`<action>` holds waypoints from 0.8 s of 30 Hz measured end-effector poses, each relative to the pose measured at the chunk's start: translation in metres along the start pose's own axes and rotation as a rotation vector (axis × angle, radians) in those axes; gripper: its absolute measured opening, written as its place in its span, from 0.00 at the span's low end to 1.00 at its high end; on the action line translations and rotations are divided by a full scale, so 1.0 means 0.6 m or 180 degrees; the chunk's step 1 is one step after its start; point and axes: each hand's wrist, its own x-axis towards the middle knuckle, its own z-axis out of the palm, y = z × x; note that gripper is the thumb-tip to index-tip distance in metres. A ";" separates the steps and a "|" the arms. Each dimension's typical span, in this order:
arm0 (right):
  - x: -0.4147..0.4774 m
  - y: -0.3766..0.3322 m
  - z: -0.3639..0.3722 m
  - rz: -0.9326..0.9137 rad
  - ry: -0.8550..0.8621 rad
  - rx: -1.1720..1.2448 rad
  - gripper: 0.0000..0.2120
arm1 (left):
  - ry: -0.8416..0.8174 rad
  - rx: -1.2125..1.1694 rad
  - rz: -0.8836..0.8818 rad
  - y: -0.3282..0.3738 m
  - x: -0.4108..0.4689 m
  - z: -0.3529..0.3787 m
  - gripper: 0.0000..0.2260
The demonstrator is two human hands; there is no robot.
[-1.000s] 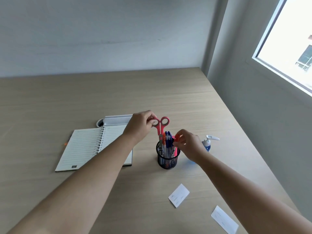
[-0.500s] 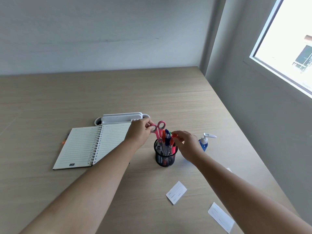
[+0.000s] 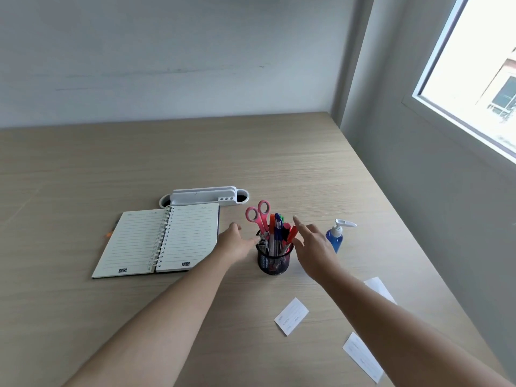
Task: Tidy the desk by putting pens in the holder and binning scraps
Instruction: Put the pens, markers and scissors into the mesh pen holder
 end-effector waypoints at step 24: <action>0.099 -0.016 0.069 0.1900 -0.0388 0.3862 0.03 | 0.0078 -0.3209 -0.0777 -0.026 0.065 0.028 0.04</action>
